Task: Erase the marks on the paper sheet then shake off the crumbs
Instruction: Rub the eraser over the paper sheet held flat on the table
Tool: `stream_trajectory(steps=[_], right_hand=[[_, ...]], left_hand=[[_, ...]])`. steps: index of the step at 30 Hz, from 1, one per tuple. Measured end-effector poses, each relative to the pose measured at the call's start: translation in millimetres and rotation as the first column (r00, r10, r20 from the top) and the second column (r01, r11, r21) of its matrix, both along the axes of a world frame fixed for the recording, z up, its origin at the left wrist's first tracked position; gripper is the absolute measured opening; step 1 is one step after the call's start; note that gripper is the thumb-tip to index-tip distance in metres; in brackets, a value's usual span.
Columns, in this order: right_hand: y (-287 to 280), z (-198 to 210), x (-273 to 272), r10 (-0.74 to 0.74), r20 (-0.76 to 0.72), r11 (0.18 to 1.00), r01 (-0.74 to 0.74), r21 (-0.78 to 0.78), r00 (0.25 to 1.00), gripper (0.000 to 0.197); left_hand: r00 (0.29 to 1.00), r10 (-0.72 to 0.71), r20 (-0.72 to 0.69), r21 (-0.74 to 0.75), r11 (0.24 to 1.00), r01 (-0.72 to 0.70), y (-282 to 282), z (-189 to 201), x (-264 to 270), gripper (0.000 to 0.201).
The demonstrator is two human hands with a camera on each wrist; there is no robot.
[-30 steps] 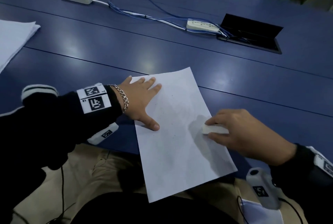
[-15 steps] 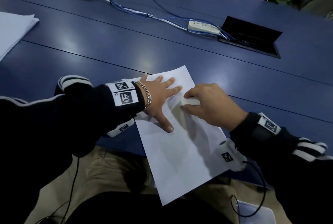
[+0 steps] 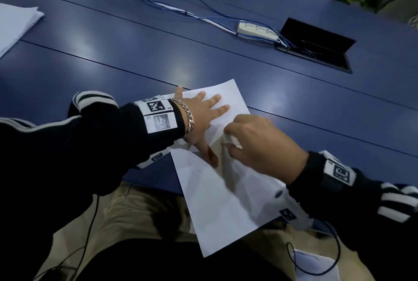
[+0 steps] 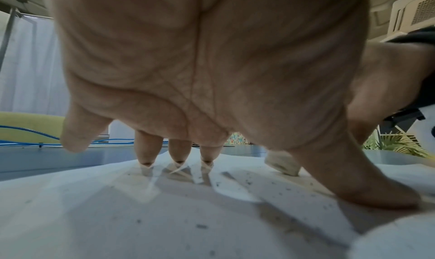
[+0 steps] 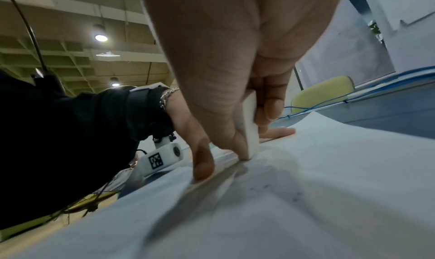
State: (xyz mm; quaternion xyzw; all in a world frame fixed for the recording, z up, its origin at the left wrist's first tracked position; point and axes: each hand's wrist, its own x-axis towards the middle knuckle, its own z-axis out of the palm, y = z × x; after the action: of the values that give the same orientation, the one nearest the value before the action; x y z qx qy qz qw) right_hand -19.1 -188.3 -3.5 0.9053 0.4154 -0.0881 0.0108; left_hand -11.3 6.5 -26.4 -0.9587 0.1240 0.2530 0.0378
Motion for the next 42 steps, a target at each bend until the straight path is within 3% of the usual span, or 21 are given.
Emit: stream_trajectory(steps=[6, 8, 11, 17, 22, 27, 31, 37, 42], right_hand=[[-1.9, 7.3, 28.2, -0.118, 0.03, 0.993, 0.117, 0.028, 0.993, 0.032], [1.7, 7.1, 17.1, -0.053, 0.038, 0.999, 0.053, 0.006, 0.998, 0.025], [3.8, 6.8, -3.4, 0.07, -0.067, 0.997, -0.072, -0.041, 0.995, 0.014], [4.5, 3.7, 47.8, -0.088, 0.027, 0.995, 0.087, 0.039, 0.996, 0.029], [5.9, 0.7, 15.0, 0.072, -0.079, 0.997, -0.073, -0.01, 0.994, 0.021], [3.4, 4.7, 50.9, -0.096, 0.01, 0.994, 0.096, 0.049, 0.995, 0.032], [3.5, -1.4, 21.6, 0.025, -0.006, 1.0, -0.025, 0.008, 1.0, 0.022], [-4.4, 1.3, 56.1, -0.142, 0.009, 0.988, 0.141, 0.064, 0.99, 0.035], [-5.7, -4.8, 30.1, 0.041, 0.014, 0.999, -0.041, -0.018, 0.999, 0.027]], left_hand=[[1.0, -0.002, -0.015, -0.023, 1.0, 0.002, 2.8, -1.9, 1.0, 0.154], [1.0, 0.003, -0.012, -0.016, 1.0, -0.003, 2.5, -1.4, 1.4, 0.155], [1.0, -0.002, 0.0, -0.002, 1.0, 0.002, 0.0, -1.4, 1.6, 0.16], [1.0, 0.011, -0.023, -0.04, 0.999, -0.012, 5.3, -3.1, 3.2, 0.164], [1.0, 0.004, -0.012, -0.017, 1.0, -0.004, 1.6, -2.8, 3.7, 0.166], [0.999, 0.012, -0.036, -0.041, 0.999, -0.014, 4.5, -1.4, 2.4, 0.163], [0.999, 0.01, -0.041, -0.03, 0.999, -0.012, 2.3, -2.1, 3.0, 0.162], [0.998, 0.024, -0.057, -0.031, 0.999, -0.026, 2.9, -0.4, 2.2, 0.16], [0.998, 0.023, -0.063, -0.013, 1.0, -0.024, 1.5, -0.6, 2.5, 0.161]])
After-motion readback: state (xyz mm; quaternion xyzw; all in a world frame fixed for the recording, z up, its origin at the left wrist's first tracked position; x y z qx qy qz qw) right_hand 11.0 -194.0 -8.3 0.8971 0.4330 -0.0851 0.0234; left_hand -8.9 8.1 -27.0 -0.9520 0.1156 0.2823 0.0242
